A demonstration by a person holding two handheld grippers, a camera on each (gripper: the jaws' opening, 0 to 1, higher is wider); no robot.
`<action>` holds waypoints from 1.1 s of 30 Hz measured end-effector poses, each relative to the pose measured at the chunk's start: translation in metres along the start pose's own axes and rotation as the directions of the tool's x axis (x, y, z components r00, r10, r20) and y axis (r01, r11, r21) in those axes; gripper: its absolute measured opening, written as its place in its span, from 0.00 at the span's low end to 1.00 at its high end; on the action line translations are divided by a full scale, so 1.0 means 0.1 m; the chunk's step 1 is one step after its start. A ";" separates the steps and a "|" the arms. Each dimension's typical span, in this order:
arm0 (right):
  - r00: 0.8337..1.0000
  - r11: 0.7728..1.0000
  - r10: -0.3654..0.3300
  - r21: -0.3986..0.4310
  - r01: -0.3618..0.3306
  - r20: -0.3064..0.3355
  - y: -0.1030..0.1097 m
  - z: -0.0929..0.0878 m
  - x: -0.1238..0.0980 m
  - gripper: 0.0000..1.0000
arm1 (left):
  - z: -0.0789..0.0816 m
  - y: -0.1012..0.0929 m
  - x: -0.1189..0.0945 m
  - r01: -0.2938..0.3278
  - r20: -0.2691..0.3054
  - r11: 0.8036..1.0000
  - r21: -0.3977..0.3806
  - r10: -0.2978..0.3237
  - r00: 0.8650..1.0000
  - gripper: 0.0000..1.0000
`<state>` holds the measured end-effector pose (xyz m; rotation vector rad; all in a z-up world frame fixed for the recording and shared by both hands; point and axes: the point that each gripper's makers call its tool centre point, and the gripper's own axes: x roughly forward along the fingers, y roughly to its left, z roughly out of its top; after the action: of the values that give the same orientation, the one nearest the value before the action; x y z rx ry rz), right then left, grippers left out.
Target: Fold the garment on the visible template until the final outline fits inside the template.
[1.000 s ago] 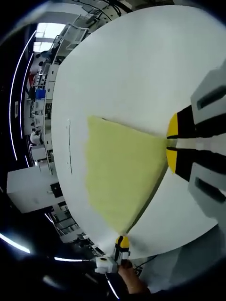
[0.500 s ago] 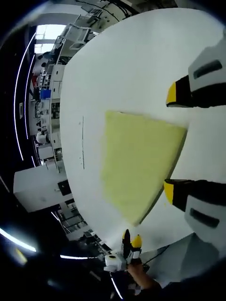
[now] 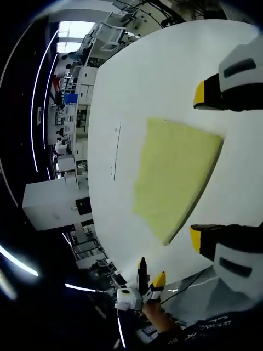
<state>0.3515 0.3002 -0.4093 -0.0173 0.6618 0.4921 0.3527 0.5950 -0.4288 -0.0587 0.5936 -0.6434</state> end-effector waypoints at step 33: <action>1.000 0.998 -0.017 -0.053 0.017 0.007 0.27 -0.24 -0.31 0.99 | -0.20 -0.18 -0.38 -0.043 0.001 0.998 0.035 0.043 0.999 0.99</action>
<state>0.3048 0.3063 -0.4063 -0.0710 0.6413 0.4929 0.3076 0.6047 -0.4228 -0.0133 0.5819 -0.6114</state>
